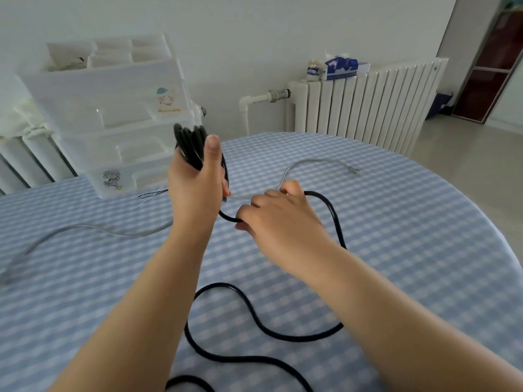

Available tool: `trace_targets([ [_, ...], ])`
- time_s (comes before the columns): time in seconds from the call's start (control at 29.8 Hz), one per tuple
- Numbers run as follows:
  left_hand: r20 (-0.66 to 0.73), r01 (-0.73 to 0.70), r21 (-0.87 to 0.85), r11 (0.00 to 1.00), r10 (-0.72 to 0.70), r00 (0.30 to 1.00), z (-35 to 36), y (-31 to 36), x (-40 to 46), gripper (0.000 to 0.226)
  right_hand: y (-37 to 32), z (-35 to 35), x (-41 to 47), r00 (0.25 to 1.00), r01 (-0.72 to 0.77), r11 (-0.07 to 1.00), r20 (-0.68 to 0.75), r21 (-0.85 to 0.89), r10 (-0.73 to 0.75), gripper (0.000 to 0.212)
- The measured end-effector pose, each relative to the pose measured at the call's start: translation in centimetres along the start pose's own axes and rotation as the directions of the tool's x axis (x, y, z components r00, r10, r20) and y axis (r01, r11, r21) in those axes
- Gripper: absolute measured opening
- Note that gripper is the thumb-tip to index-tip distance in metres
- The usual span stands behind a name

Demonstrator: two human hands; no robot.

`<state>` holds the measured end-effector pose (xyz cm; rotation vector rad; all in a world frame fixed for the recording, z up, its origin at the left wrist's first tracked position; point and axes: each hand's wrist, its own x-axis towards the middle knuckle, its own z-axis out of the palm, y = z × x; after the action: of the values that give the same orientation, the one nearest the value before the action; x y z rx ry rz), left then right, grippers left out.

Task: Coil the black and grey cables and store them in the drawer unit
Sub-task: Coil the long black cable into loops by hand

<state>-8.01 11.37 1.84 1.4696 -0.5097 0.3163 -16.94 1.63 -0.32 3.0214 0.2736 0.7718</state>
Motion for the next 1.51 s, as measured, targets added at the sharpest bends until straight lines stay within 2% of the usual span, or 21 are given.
trace_targets([
  [0.1,0.091,-0.052,0.139,0.989,0.039,0.995,0.1,0.0,-0.1,0.067,0.7,0.3,0.2,0.988,0.044,0.998,-0.147,-0.037,-0.049,0.026],
  [0.2,0.155,-0.032,0.328,0.944,-0.020,0.988,0.4,-0.1,-0.1,0.052,1.2,0.1,0.3,0.960,0.069,0.998,-0.270,-0.011,-0.070,0.030],
  [0.27,0.255,0.008,0.399,0.917,-0.119,0.959,0.6,-0.1,-0.2,0.049,1.5,-0.2,0.2,0.948,0.068,0.998,-0.312,0.009,-0.061,0.036],
  [0.37,0.505,0.086,0.402,0.912,-0.299,0.810,0.6,0.3,-0.6,0.066,2.2,-0.9,0.1,0.952,0.011,1.000,-0.307,0.023,-0.003,0.050],
  [0.44,0.630,0.078,0.418,0.905,-0.351,0.693,0.5,0.6,-1.1,0.074,2.7,-1.3,0.1,0.966,-0.042,0.998,-0.254,0.043,0.051,0.054],
  [0.54,0.733,0.052,0.413,0.909,-0.366,0.574,0.3,0.7,-1.2,0.082,3.4,-1.9,0.0,0.985,-0.071,0.987,-0.149,0.143,0.093,0.052],
  [0.6,0.756,0.052,0.450,0.892,-0.411,0.509,-0.3,0.6,-0.9,0.080,4.5,-2.2,-0.2,0.981,-0.153,0.958,-0.077,0.243,0.177,0.048],
  [0.67,0.780,-0.002,0.493,0.870,-0.442,0.444,-0.8,0.6,-0.9,0.078,6.2,-2.2,-0.4,0.948,-0.261,0.863,-0.056,0.432,0.314,0.041],
  [0.77,0.858,-0.069,0.441,0.895,-0.397,0.325,-0.7,0.9,-1.1,0.057,8.0,-1.7,-0.5,0.899,-0.302,0.688,-0.043,0.660,0.435,0.038],
  [0.84,0.886,-0.025,0.408,0.913,-0.390,0.251,-0.3,1.0,-1.1,0.057,8.0,-1.4,-0.3,0.893,-0.297,0.622,-0.020,0.725,0.449,0.041],
  [0.91,0.903,0.097,0.367,0.925,-0.379,0.201,-0.2,1.1,-1.0,0.047,7.8,-1.5,-0.3,0.883,-0.244,0.555,-0.054,0.795,0.466,0.041],
  [0.97,0.908,0.310,0.279,0.909,-0.355,0.224,-0.5,1.0,-1.0,0.030,7.8,-1.4,-0.3,0.856,-0.193,0.530,-0.122,0.826,0.502,0.041],
  [1.04,0.895,0.493,0.169,0.854,-0.342,0.287,-0.9,0.8,-0.7,0.025,7.8,-0.9,-0.5,0.830,-0.176,0.632,-0.231,0.755,0.508,0.045],
  [1.11,0.883,0.566,0.084,0.820,-0.325,0.339,-1.2,0.5,-0.3,0.023,7.7,-0.4,-0.6,0.816,-0.180,0.761,-0.338,0.623,0.470,0.046],
  [1.14,0.883,0.591,0.058,0.804,-0.318,0.346,-1.4,0.4,-0.1,0.023,7.6,-0.3,-0.6,0.813,-0.181,0.791,-0.364,0.584,0.455,0.047],
  [1.28,0.926,0.715,-0.076,0.695,-0.217,0.309,-2.1,0.1,0.3,0.029,7.7,0.0,-0.5,0.807,-0.220,0.780,-0.341,0.585,0.483,0.050],
  [1.38,0.938,0.815,-0.218,0.537,-0.115,0.327,-1.7,-0.1,0.6,0.042,7.3,0.2,-0.5,0.797,-0.244,0.750,-0.314,0.614,0.516,0.043],
  [1.41,0.941,0.853,-0.262,0.451,-0.078,0.330,-1.5,-0.2,0.8,0.036,7.1,0.2,-0.5,0.807,-0.255,0.755,-0.297,0.604,0.510,0.040],
  [1.48,0.939,0.914,-0.334,0.233,0.000,0.343,-1.2,-0.2,0.8,0.018,6.5,0.2,-0.3,0.848,-0.344,0.765,-0.169,0.545,0.502,0.033],
  [1.51,0.925,0.914,-0.374,0.156,-0.008,0.380,-1.0,0.0,0.9,0.014,6.2,0.2,-0.1,0.861,-0.399,0.782,-0.097,0.479,0.499,0.029],
])
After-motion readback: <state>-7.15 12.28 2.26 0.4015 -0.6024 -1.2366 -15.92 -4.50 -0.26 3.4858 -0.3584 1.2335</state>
